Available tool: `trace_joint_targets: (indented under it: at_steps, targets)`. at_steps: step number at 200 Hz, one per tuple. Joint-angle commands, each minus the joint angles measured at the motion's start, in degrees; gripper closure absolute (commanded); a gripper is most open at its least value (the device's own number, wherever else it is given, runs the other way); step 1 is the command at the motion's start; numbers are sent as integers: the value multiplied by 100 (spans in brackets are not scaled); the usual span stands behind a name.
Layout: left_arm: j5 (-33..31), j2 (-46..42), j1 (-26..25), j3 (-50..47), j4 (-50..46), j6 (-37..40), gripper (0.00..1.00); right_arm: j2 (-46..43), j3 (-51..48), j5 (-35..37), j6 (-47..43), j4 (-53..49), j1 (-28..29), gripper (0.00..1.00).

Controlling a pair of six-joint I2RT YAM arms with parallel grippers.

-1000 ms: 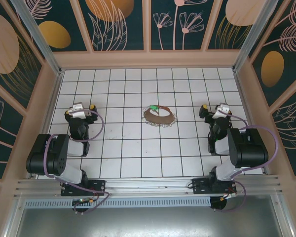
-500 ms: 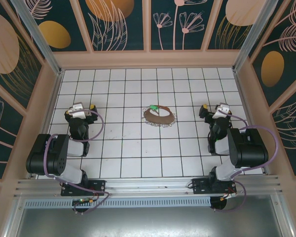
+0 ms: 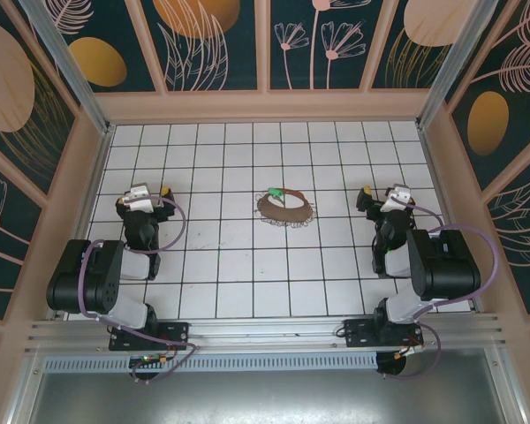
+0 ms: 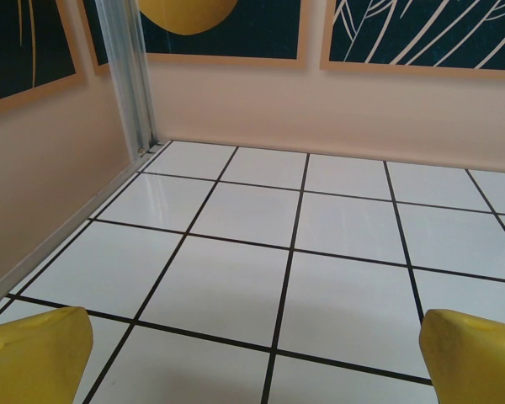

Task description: Put the keys on the keyring

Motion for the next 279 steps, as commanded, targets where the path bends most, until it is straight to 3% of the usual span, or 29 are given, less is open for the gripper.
trace_joint_targets:
  at_steps: [1, 152, 171, 191, 224, 279]
  targets:
    - [73, 0, 37, -5, 187, -111, 1, 42, -24, 152, 109, 219, 41, 1]
    - [86, 5, 36, 0, 175, -111, 1, 41, -28, 169, 101, 213, 37, 1]
    - [86, -5, 37, -10, 187, -113, 1, 38, -102, 789, 61, 396, 250, 1]
    - [71, -10, 37, -3, 195, -118, 1, -70, -275, 643, -31, 620, 283, 1]
    - [72, -505, 42, 384, -971, -119, 1, -73, -641, 581, -65, 1327, 287, 1]
    - [172, -774, 37, 240, -986, -154, 1, -168, -770, 456, -138, 1536, 298, 1]
